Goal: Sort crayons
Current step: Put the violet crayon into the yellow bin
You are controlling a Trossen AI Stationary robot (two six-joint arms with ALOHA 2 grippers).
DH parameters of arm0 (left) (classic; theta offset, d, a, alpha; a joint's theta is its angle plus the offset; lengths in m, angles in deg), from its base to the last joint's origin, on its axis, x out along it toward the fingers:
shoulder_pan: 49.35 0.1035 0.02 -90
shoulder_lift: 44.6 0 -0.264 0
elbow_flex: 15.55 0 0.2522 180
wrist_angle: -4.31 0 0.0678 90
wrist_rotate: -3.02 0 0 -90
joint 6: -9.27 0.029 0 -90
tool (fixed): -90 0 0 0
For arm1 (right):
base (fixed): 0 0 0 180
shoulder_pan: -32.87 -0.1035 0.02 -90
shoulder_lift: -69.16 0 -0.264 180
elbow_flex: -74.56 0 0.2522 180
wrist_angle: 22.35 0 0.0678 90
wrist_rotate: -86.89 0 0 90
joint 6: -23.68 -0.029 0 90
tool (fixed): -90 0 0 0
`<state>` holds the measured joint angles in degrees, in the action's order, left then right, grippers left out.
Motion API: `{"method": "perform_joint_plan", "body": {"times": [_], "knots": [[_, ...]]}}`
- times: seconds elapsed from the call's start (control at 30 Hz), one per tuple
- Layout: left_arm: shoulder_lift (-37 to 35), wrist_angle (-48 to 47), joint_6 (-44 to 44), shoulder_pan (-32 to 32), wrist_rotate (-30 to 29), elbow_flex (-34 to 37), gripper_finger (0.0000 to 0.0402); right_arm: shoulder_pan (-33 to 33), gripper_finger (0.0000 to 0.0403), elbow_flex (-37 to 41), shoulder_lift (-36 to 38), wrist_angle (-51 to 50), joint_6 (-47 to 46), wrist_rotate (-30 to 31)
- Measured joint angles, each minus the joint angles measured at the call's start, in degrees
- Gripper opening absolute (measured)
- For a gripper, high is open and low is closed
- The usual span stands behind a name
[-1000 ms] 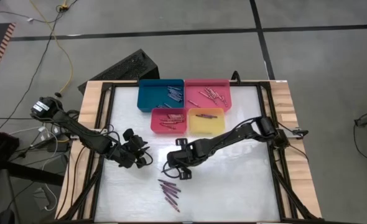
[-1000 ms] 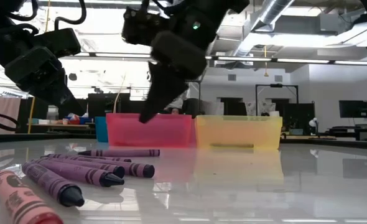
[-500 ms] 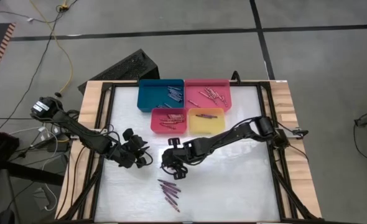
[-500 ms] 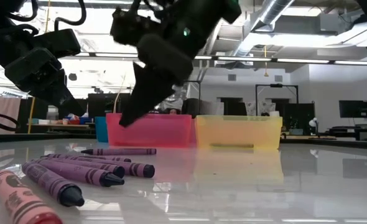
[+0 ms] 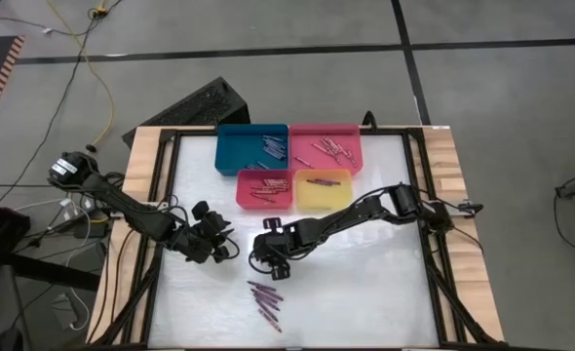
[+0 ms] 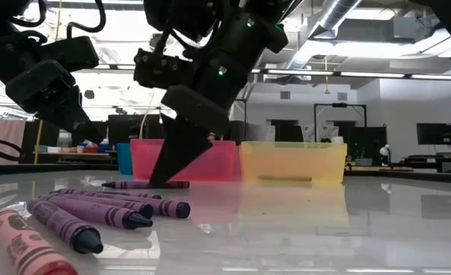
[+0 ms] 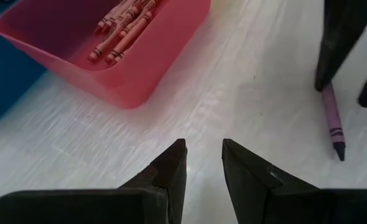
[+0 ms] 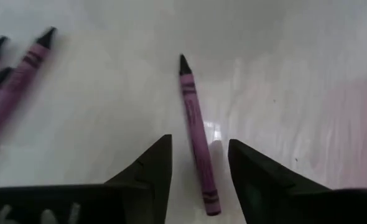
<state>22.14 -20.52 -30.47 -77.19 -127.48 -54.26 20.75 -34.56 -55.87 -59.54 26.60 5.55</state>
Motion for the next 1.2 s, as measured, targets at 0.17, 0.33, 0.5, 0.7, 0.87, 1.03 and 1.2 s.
{"method": "perform_joint_plan", "body": {"times": [0.17,0.33,0.5,0.7,0.87,1.03,1.2], "knots": [[0.0,0.0,0.0,0.0,-0.1,0.0,0.0094,1.1,0.0154,0.0,0.0,-1.1,-3.4,0.0],[0.0,0.0,-0.2,0.0,-0.2,0.0,0.0094,2.3,0.0113,0.0,0.0,-4.9,-6.4,-0.2],[0.0,0.0,-0.2,0.0,-0.2,0.0,0.0094,2.6,0.0072,0.0,0.0,-6.1,-7.4,-0.4],[0.0,0.0,-0.2,0.0,-0.2,0.0,0.0094,2.6,0.0028,0.0,0.1,-6.4,-7.0,-0.3],[0.0,0.0,-0.2,0.0,-0.2,0.0,0.0094,2.6,0.0005,-0.1,0.3,-8.8,-7.2,0.3],[0.0,0.0,-0.2,0.0,0.0,0.0,0.0094,2.6,0.0007,-0.1,0.3,-9.6,-8.9,0.5],[0.0,-0.1,-0.2,0.0,0.9,0.0,0.0094,2.2,0.0005,-1.5,0.8,-14.8,-8.9,0.7]]}}
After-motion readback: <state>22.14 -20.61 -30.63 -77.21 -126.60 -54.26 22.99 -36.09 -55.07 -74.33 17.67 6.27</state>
